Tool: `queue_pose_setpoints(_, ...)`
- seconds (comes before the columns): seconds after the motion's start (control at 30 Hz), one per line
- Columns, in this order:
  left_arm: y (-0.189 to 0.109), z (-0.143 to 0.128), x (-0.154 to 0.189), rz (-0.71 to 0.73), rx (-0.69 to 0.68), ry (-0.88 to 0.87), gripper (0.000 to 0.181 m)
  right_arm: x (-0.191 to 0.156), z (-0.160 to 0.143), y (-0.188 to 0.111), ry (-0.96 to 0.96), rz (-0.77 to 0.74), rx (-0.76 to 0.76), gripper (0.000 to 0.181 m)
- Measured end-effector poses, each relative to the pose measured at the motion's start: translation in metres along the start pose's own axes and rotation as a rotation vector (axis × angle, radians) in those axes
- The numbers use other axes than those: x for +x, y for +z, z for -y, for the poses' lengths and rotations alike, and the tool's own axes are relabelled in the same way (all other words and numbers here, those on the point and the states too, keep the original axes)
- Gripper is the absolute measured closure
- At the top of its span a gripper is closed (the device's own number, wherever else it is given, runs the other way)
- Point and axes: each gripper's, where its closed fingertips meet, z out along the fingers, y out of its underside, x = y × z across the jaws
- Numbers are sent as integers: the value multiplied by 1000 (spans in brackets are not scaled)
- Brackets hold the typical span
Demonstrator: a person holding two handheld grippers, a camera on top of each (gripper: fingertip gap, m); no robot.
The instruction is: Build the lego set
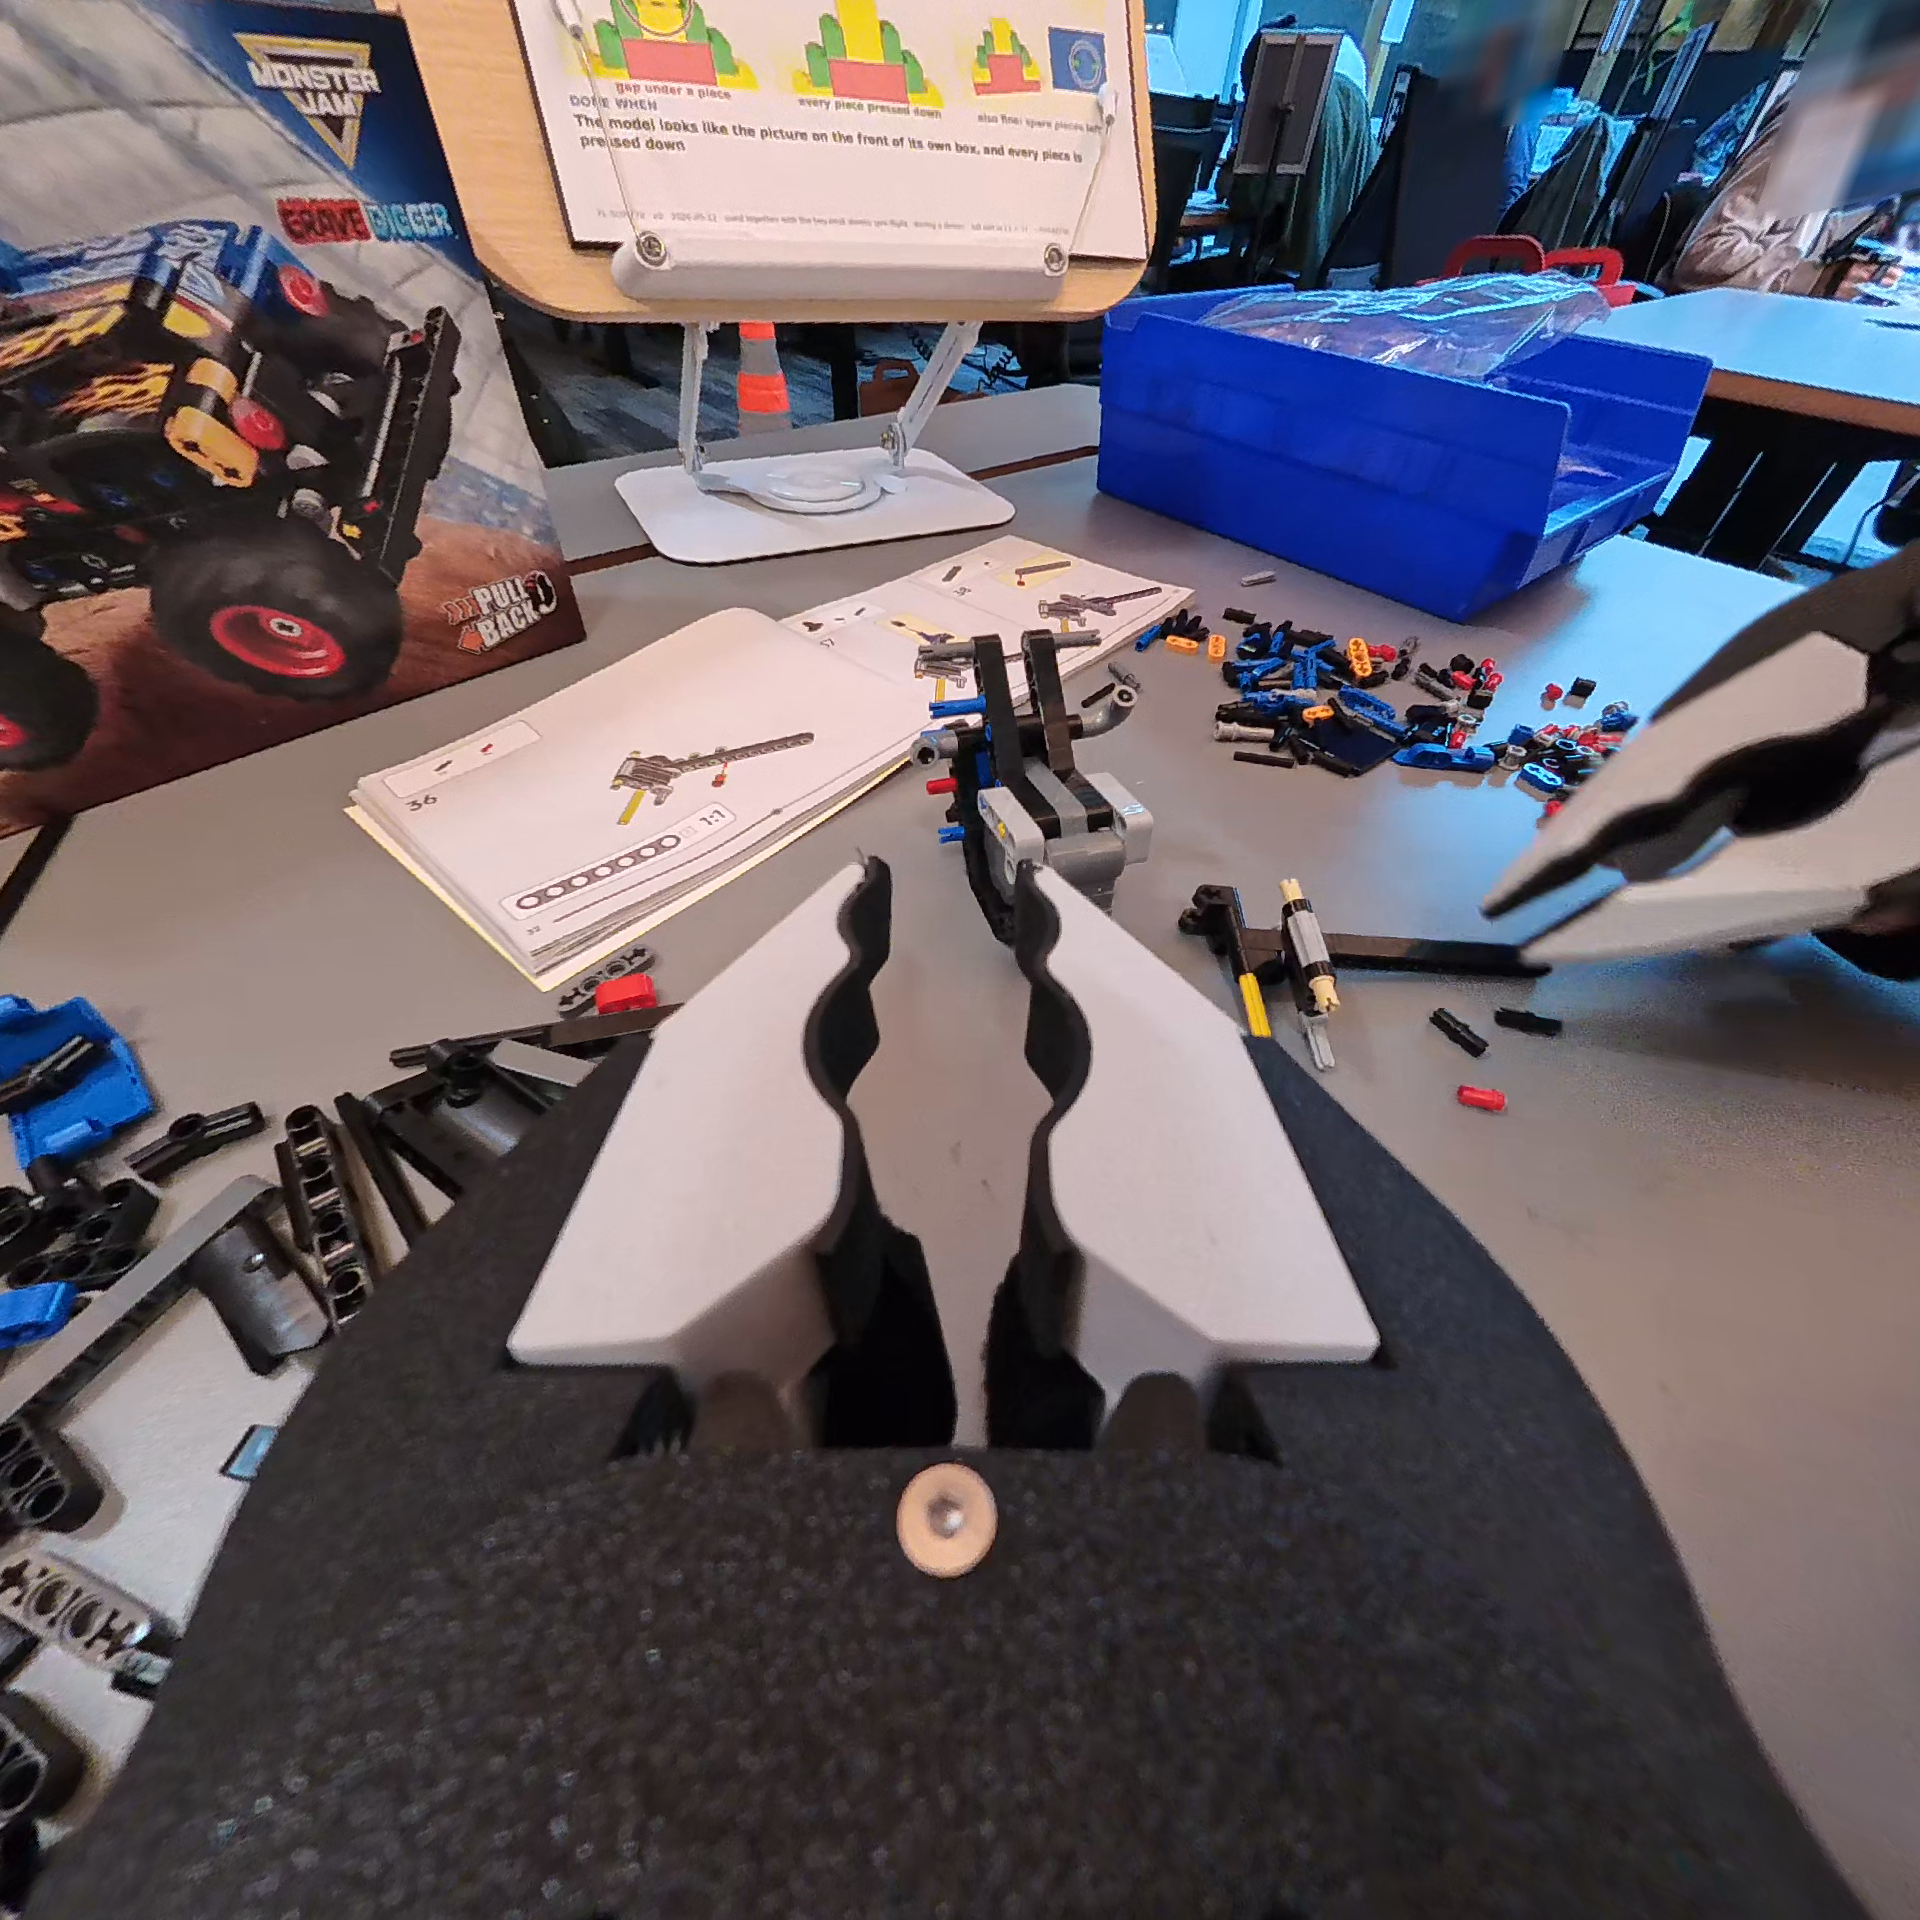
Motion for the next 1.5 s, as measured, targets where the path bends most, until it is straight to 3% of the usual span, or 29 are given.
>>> queue_pose_setpoints(0.03,0,0,0,0,-1,2,160,12,-4,-1,20,-46,-13,167)
queue_pose_setpoints(0.23,0,0,0,0,-2,3,160,19,-17,6,166,-16,-45,158)
queue_pose_setpoints(0.37,0,0,0,2,-2,7,160,12,-13,11,144,-10,-48,158)
queue_pose_setpoints(0.57,2,-2,1,6,-18,19,160,18,-18,21,112,-90,-116,174)
queue_pose_setpoints(0.67,3,-4,1,11,-33,21,160,23,-14,26,206,-85,-114,175)
queue_pose_setpoints(0.97,-6,5,-4,31,39,-1,160,10,52,5,397,130,108,174)
queue_pose_setpoints(1.17,-8,6,-4,36,48,7,160,32,73,-8,332,148,19,174)
queue_pose_setpoints(1.3,-8,5,-2,40,40,29,160,54,80,8,373,167,-81,174)
queue_pose_setpoints(1.5,-9,6,-1,52,48,49,160,54,103,29,375,220,-35,174)
